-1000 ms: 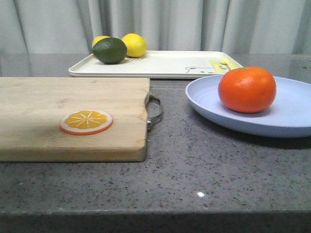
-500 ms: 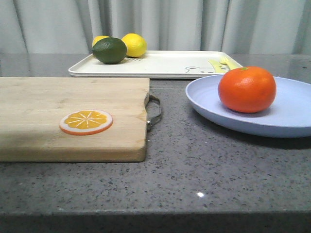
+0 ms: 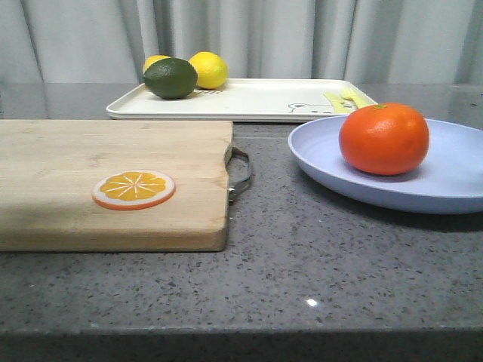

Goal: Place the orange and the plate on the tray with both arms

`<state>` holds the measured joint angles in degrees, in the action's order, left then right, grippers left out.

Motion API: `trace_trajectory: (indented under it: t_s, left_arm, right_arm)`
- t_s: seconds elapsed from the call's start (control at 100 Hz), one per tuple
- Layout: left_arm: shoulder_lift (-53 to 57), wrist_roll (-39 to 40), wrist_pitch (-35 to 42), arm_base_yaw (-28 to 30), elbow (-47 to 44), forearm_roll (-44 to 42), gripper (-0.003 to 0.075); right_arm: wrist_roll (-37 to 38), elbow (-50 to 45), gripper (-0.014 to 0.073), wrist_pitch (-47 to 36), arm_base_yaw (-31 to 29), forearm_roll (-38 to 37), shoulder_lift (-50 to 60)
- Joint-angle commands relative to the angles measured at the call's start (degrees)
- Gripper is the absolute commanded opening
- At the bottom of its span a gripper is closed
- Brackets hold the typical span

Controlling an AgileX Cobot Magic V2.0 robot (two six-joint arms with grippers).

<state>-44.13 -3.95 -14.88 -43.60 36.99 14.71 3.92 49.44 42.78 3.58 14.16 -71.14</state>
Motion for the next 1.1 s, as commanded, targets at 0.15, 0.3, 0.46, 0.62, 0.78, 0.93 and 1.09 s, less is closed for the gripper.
trace_trajectory:
  t_s: [0.15,0.3,0.46,0.62,0.78,0.93,1.09]
  left_arm:
    - [0.2,0.0,4.7,-0.2,1.5,0.8,-0.0020]
    - [0.2,0.0,4.7,-0.2,1.5,0.8,-0.0020]
    - [0.2,0.0,4.7,-0.2,1.5,0.8,-0.0020]
    - [0.2,0.0,4.7,-0.2,1.5,0.8,-0.0020]
    - [0.2,0.0,4.7,-0.2,1.5,0.8,-0.0020]
    - [0.2,0.0,4.7,-0.2,1.5,0.8,-0.0020]
    - [0.2,0.0,4.7,-0.2,1.5,0.8,-0.0020]
  right_arm:
    - [1.6,2.2,0.0454,-1.8,-0.9,1.0,-2.8]
    - [1.6,2.2,0.0349,-2.7,-1.1,1.9,-4.1]
    - [1.6,2.2,0.0131,-2.9,-1.1,2.5,-4.6]
    - [1.6,2.2,-0.0043,-2.9,-1.1,3.0,-4.6]
    - [2.0,2.6,-0.0063,-2.6,-1.1,4.0,-4.6]
    - [2.0,5.5,-0.0063,-1.1,-1.1,6.5,-4.4]
    - [2.0,11.7,-0.0063,1.6,-1.3,8.1,-4.8]
